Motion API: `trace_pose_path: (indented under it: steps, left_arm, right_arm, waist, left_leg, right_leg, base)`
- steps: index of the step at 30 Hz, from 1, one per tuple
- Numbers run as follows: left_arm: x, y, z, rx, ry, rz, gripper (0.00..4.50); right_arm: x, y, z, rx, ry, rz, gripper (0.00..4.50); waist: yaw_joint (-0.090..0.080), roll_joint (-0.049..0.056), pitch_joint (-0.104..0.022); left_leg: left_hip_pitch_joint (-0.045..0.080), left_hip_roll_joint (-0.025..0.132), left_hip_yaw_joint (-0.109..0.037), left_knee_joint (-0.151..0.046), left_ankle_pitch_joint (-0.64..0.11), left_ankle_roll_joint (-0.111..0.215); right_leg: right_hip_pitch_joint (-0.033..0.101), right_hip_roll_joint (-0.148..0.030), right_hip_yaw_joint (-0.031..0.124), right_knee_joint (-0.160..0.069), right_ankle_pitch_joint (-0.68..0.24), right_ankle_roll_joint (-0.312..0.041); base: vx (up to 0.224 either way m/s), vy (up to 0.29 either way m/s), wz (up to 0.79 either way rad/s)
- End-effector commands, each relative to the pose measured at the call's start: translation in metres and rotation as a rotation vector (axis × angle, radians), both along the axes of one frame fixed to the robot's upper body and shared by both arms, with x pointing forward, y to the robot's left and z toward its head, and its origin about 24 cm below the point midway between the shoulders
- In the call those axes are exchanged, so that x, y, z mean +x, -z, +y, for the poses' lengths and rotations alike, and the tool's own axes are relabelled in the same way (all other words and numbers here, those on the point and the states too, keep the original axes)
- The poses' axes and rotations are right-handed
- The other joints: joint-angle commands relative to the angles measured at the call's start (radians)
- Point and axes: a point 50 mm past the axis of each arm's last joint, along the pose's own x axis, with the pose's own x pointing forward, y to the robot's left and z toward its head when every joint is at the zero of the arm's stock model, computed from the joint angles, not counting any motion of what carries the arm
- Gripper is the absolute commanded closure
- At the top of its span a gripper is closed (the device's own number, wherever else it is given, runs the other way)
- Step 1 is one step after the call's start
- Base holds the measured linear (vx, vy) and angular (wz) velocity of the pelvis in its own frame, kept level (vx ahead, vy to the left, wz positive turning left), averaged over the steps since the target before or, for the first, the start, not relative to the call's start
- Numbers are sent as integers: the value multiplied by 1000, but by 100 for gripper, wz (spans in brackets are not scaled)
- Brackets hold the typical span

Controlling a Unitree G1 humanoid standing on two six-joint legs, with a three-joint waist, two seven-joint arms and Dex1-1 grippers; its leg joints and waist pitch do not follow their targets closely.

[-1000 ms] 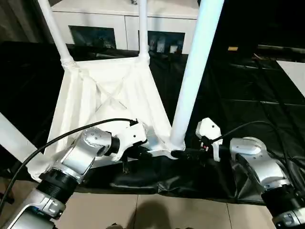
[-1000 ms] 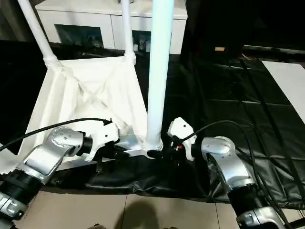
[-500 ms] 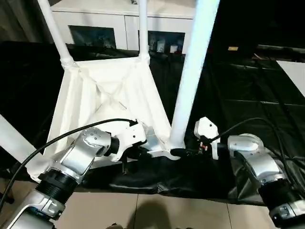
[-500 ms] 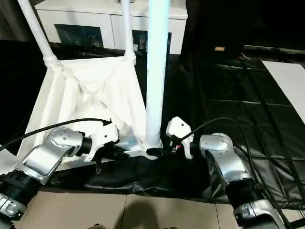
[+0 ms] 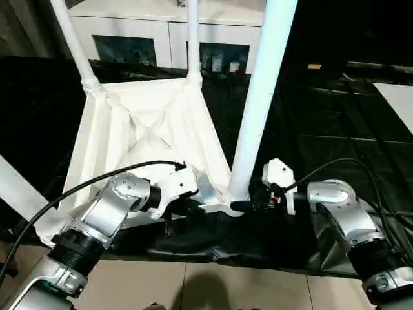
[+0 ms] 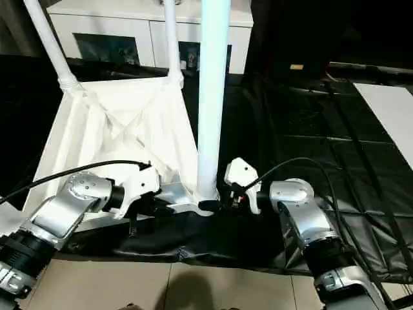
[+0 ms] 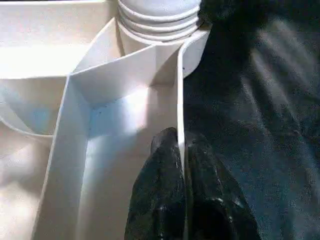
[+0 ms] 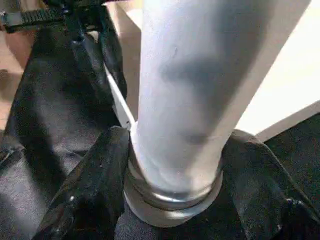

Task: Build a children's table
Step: Rotate leg to tighten

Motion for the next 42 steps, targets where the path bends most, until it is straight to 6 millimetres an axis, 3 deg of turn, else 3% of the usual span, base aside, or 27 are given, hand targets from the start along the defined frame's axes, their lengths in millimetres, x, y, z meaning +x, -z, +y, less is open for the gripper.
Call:
trace_pose_path:
  steps: [1,2,3,4,5,6,7,8,9,11,12,13,17,20,21,23,25,27,32,36,40,42]
  left_arm:
    - [3,7,-9,-3,-48,9,450]
    - [4,7,-10,-7,-58,7,450]
    - [13,8,-17,-28,-137,-21,450]
    - [13,8,-17,-28,-137,-21,450]
    - [14,8,-18,-29,-146,-25,450]
    - [21,9,-26,-35,-210,-46,450]
    - [24,10,-30,-39,-242,-53,450]
    - [26,10,-33,-46,-273,-54,450]
    - [31,11,-39,-52,-343,-59,450]
    - [35,11,-45,-46,-409,-74,450]
    - [38,11,-51,-44,-455,-99,450]
    - [39,11,-51,-45,-462,-105,450]
    - [44,10,-62,-44,-513,-172,450]
    - [46,8,-60,-45,-518,-185,450]
    - [46,7,-58,-52,-507,-195,450]
    - [46,4,-57,-64,-463,-222,450]
    - [44,5,-54,-45,-446,-204,450]
    - [42,6,-48,-43,-421,-195,450]
    - [36,6,-37,-23,-339,-193,450]
    - [34,4,-38,-55,-272,-193,450]
    - [30,-1,-45,-104,-179,-222,450]
    - [27,-4,-49,-127,-133,-232,450]
  right_arm:
    - [12,6,1,-8,188,-49,198]
    - [13,7,2,-2,208,-51,198]
    - [18,12,8,66,364,-52,198]
    - [18,12,8,66,364,-52,198]
    - [18,12,9,76,385,-51,198]
    - [20,15,20,167,537,-54,198]
    - [21,15,23,201,597,-60,198]
    - [21,15,25,221,653,-62,198]
    - [23,15,28,270,778,-61,198]
    - [24,16,31,269,888,-74,199]
    - [25,18,37,232,949,-89,199]
    - [25,18,38,225,957,-90,199]
    - [24,14,78,269,918,-47,199]
    - [21,5,83,315,866,-103,199]
    - [21,1,78,323,883,-133,169]
    - [21,-4,72,309,893,-185,169]
    - [19,-7,66,286,875,-227,133]
    - [19,-10,52,288,901,-233,128]
    - [13,-14,10,196,846,-308,84]
    - [1,-11,-13,140,718,-260,42]
    - [-13,-9,-30,90,603,-189,42]
    - [-19,-9,-33,72,533,-159,42]
  waist:
    - [-2,-4,-54]
    - [-7,-4,-50]
    - [-11,-6,-51]
    - [-16,-7,-53]
    - [-18,-8,-53]
    - [-26,-4,-51]
    - [-24,-7,-51]
    - [-23,-9,-54]
    - [-25,-4,-53]
    - [-21,-5,-55]
    - [-21,-3,-55]
    - [-25,6,-54]
    - [-22,0,-59]
    - [-18,-2,-61]
    - [-16,-2,-62]
    - [-15,-1,-61]
    - [-17,-4,-61]
    - [-21,-2,-59]
    - [-17,0,-58]
    - [-15,-3,-59]
    - [-10,-6,-58]
    - [-7,-4,-59]
  left_leg:
    - [5,34,-11,-78,-214,46]
    - [5,32,-11,-79,-238,37]
    - [7,29,-17,-82,-271,20]
    - [11,30,-18,-82,-271,8]
    - [10,28,-18,-82,-269,8]
    - [4,28,-19,-86,-274,11]
    - [16,27,-18,-83,-294,6]
    - [15,26,-20,-84,-287,5]
    - [9,26,-19,-86,-275,7]
    - [17,27,-19,-85,-279,7]
    - [11,26,-19,-86,-267,10]
    - [10,26,-18,-87,-270,5]
    - [8,20,-17,-84,-254,26]
    - [0,23,-17,-84,-211,52]
    - [-2,23,-15,-82,-189,57]
    - [-2,23,-14,-82,-176,66]
    - [-11,22,-18,-85,-174,65]
    - [-4,23,-16,-84,-193,62]
    - [-4,26,-16,-85,-189,68]
    - [-8,23,-15,-82,-176,85]
    - [-9,25,-15,-78,-171,111]
    - [-5,28,-14,-78,-179,113]
  right_leg:
    - [47,-59,42,-83,-321,-205]
    - [45,-59,41,-88,-364,-194]
    - [49,-60,37,-94,-445,-163]
    - [45,-61,38,-99,-464,-147]
    - [47,-62,39,-100,-462,-144]
    - [44,-58,39,-99,-465,-134]
    - [36,-59,39,-109,-496,-122]
    - [40,-60,39,-106,-491,-121]
    - [41,-59,40,-105,-475,-121]
    - [35,-58,40,-106,-463,-127]
    - [39,-57,39,-103,-442,-128]
    - [38,-53,40,-103,-416,-129]
    - [43,-55,41,-99,-375,-130]
    - [46,-57,42,-93,-328,-135]
    - [48,-58,43,-90,-299,-142]
    - [48,-57,43,-88,-275,-149]
    - [56,-58,41,-86,-288,-131]
    - [49,-57,43,-92,-318,-125]
    - [50,-56,44,-90,-298,-136]
    - [55,-55,43,-87,-266,-152]
    - [57,-55,43,-89,-267,-156]
    - [51,-57,43,-91,-280,-162]
  base:
    - [0,0,0]
    - [0,0,0]
    - [0,0,0]
    - [0,0,0]
    - [0,0,0]
    - [0,0,0]
    - [0,0,0]
    - [0,0,0]
    - [0,0,0]
    - [0,0,0]
    - [0,0,0]
    - [0,0,0]
    - [0,0,0]
    - [0,0,0]
    - [0,0,0]
    - [0,0,0]
    - [0,0,0]
    - [0,0,0]
    - [0,0,0]
    - [0,0,0]
    - [0,0,0]
    - [0,0,0]
